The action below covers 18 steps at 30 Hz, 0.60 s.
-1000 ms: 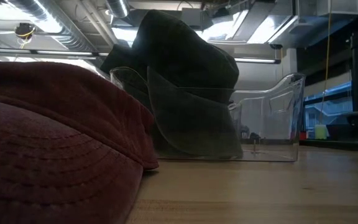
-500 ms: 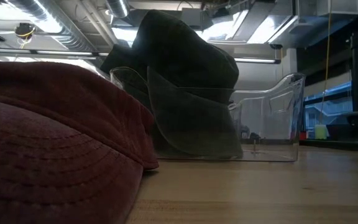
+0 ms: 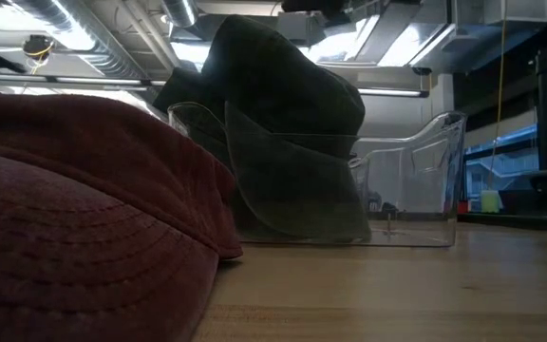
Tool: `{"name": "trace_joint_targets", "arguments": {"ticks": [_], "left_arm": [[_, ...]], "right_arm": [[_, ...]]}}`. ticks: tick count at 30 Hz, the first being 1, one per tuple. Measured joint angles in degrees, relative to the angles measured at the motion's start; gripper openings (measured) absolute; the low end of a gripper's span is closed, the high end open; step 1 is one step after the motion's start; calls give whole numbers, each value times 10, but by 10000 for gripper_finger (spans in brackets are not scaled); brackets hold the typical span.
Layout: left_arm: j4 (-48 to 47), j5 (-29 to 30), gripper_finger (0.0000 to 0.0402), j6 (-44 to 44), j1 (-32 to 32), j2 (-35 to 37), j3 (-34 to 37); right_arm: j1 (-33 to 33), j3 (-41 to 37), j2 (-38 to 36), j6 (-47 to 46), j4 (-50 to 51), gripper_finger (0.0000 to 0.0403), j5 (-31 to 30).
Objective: Pick & Place hat
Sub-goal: Put the black cap into the bottom transparent bin
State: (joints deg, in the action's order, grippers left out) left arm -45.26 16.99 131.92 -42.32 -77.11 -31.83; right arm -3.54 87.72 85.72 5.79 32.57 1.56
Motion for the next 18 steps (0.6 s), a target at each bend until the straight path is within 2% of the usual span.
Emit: {"name": "trace_joint_targets", "arguments": {"ticks": [4, 13, 18], "left_arm": [[-4, 37, 182, -2, -10, 24, -8], [-36, 73, 182, -11, -2, 76, 6], [68, 105, 182, -19, 23, 62, 64]], "right_arm": [[0, 0, 7, -7, -2, 249, 0], [-3, 0, 8, -10, -33, 249, 0], [-3, 0, 8, -11, -33, 249, 0]]}}
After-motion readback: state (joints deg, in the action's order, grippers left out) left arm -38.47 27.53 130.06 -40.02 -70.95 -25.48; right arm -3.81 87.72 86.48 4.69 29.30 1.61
